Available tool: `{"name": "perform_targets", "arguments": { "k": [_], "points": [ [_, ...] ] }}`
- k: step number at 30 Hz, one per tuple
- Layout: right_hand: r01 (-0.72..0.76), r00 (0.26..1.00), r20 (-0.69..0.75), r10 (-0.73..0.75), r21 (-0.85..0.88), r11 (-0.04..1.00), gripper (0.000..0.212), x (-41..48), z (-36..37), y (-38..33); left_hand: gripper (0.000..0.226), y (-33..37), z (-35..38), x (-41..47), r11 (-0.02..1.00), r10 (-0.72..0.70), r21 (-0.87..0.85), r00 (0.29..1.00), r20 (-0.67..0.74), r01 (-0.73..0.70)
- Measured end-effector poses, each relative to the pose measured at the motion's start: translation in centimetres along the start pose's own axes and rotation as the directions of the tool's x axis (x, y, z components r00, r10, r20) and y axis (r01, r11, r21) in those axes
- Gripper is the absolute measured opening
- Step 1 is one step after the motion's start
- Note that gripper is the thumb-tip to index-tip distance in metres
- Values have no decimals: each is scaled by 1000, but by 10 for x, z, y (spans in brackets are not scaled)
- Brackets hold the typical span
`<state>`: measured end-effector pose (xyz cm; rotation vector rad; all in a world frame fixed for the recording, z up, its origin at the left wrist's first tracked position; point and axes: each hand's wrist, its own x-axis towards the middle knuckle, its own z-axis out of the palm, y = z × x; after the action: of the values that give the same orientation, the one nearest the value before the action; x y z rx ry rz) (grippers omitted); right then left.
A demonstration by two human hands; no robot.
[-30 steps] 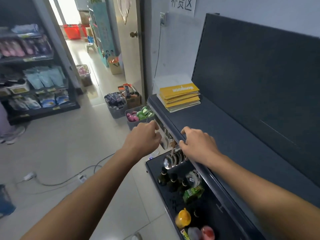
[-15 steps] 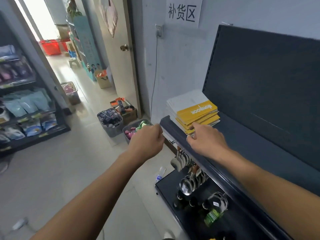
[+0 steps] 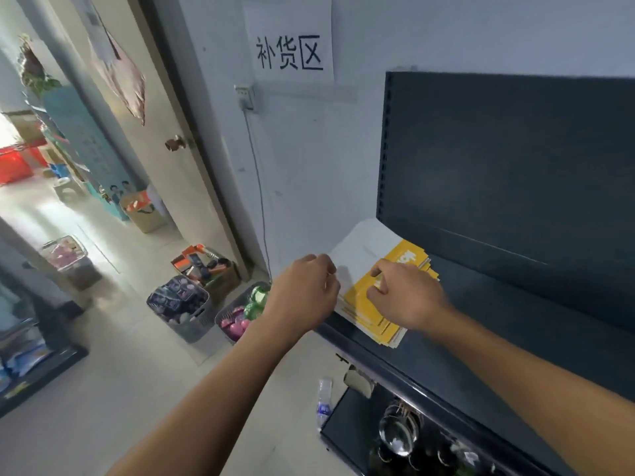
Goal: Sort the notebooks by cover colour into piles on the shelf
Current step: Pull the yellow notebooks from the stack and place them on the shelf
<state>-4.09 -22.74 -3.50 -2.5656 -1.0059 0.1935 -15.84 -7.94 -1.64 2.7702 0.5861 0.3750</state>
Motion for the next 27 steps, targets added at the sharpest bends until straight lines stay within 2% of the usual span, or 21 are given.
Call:
{"name": "perform_targets", "arguments": {
  "k": [5,10,13,20,24,27],
  "points": [
    [-72,995,-68,73,21,997,34,14,-7,8,28,8,11,47,994,102,-46,994,28,-100],
    [-243,965,-103,242,6,970,34,15,-19,22,25,22,25,85,972,225,-81,973,56,-220],
    [-333,935,-120,334,35,942,32,12,-20,27,25,23,33,105,966,256,-48,965,59,-253],
    [-524,844,-54,534,129,842,15,16,3,27,43,6,49,137,937,215,234,955,203,-261],
    [-615,782,10,624,182,768,31,29,21,13,51,-11,55,148,952,218,150,937,274,-266],
    [-632,766,-23,643,157,759,36,33,33,1,51,-22,55,151,972,195,62,929,315,-225]
  ]
}}
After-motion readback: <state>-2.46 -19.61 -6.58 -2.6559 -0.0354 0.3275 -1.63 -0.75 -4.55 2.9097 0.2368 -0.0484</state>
